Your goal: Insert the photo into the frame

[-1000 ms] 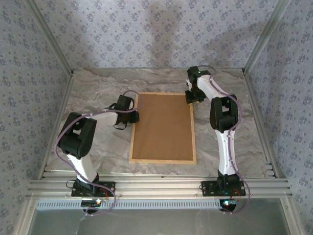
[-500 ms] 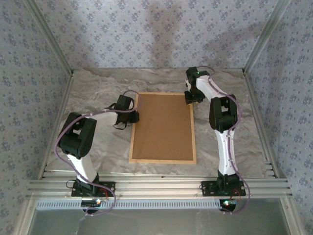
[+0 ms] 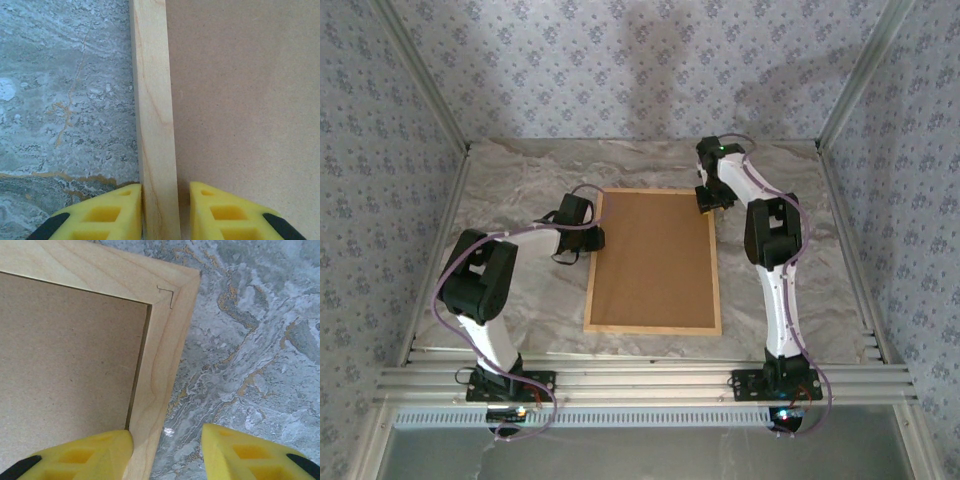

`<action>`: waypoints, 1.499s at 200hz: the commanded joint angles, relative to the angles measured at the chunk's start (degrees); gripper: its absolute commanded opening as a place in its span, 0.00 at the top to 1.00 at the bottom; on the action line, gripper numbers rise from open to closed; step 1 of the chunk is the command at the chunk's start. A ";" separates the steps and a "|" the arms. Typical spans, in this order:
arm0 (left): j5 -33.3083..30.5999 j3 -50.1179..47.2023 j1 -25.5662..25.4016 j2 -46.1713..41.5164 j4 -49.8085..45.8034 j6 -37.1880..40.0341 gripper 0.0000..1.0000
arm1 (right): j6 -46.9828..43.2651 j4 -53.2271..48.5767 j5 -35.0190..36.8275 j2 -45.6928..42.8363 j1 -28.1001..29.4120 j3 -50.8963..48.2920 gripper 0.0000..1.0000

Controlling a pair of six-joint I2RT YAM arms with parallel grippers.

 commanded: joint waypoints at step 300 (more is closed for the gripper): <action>-0.42 -0.94 0.10 3.43 -6.96 1.91 0.72 | -0.25 -2.31 -1.94 0.83 -1.71 2.67 0.59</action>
